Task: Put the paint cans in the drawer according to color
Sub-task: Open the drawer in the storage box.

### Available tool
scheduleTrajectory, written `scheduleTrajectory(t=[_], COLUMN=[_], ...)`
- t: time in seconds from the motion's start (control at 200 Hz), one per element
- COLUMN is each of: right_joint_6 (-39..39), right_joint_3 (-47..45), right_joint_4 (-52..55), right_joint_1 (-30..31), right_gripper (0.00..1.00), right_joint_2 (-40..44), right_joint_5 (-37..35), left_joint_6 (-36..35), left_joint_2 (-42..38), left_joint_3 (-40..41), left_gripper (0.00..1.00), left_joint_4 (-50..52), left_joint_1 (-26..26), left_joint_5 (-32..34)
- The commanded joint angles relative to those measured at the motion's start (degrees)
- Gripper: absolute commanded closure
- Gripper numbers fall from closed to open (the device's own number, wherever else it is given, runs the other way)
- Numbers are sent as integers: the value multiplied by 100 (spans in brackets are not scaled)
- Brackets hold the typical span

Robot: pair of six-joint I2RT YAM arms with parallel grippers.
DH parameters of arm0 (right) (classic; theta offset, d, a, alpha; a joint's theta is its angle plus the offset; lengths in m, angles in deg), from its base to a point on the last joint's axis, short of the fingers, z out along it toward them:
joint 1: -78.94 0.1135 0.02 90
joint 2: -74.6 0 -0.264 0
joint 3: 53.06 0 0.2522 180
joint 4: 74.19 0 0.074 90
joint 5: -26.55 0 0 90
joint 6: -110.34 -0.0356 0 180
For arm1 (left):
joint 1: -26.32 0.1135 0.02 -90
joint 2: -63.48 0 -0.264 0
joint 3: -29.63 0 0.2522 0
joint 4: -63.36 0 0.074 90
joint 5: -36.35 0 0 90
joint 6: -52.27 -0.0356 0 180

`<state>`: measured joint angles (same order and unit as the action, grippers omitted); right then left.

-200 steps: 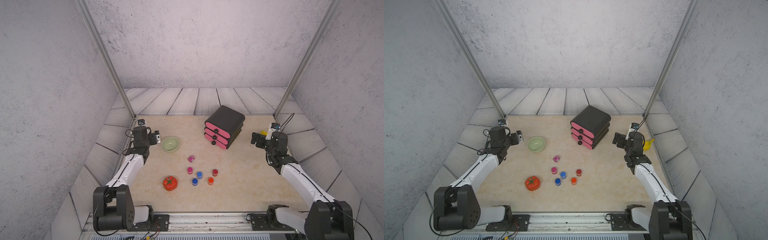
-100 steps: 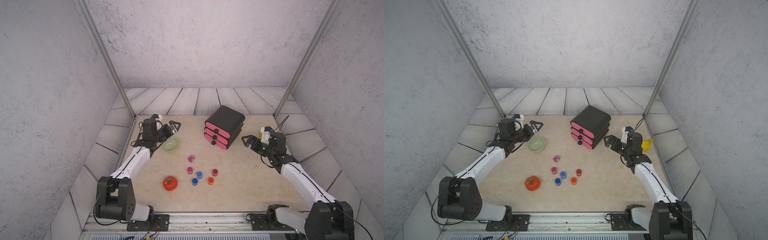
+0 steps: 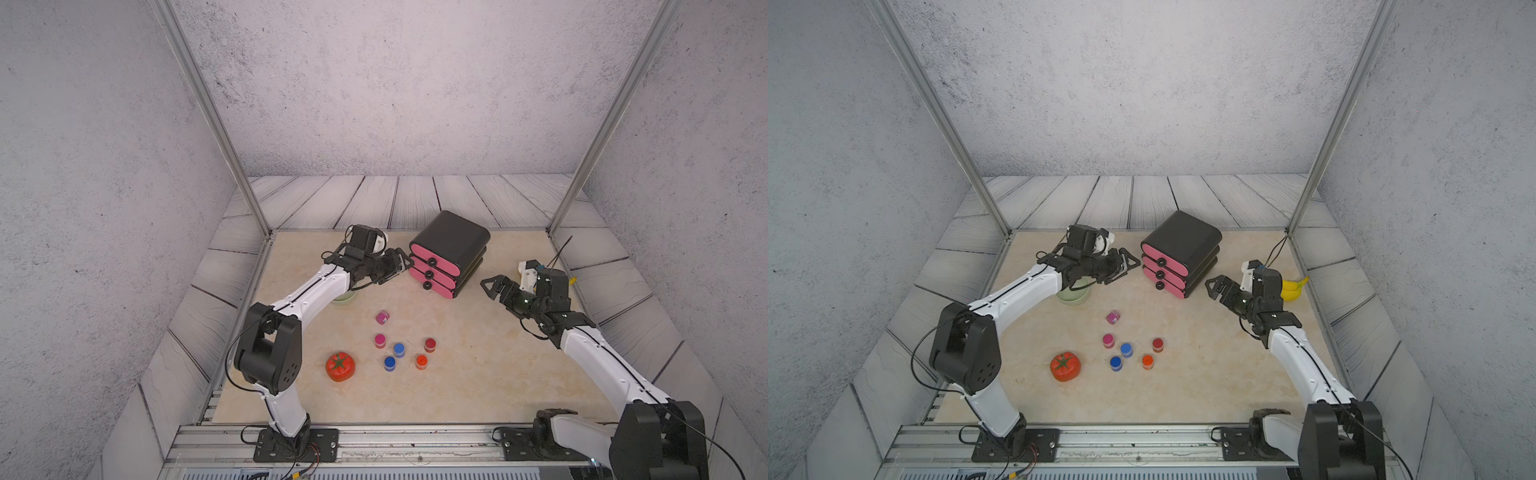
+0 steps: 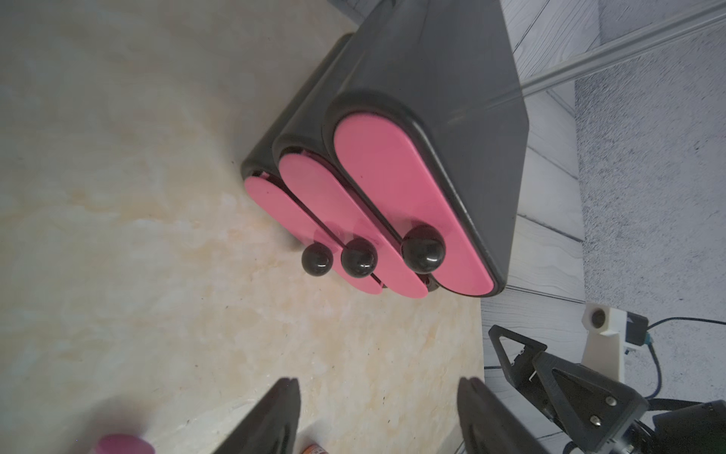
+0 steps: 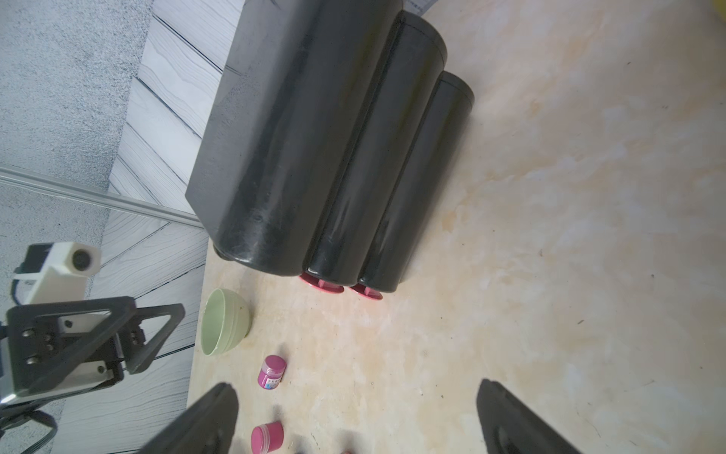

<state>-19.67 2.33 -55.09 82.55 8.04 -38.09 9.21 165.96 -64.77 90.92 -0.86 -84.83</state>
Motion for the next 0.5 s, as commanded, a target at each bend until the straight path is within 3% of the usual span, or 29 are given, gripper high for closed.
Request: scheduleTrajectory(t=[0.0, 0.38, 0.49], right_joint_6=[26, 210, 279], right_joint_3=[118, 231, 288], right_joint_4=[-64, 116, 186], right_joint_1=[46, 59, 59], right_gripper=[1, 1, 1], right_joint_2=[-83, -104, -102], right_joint_5=[100, 101, 89], left_joint_6=[199, 493, 531], left_joint_2=[242, 1446, 1631], left_joint_3=[-315, -1468, -1688], left_gripper=[32, 36, 43], left_joint_4=[-27, -141, -149], left_joint_1=[-210, -393, -409], left_joint_5=[-174, -43, -133])
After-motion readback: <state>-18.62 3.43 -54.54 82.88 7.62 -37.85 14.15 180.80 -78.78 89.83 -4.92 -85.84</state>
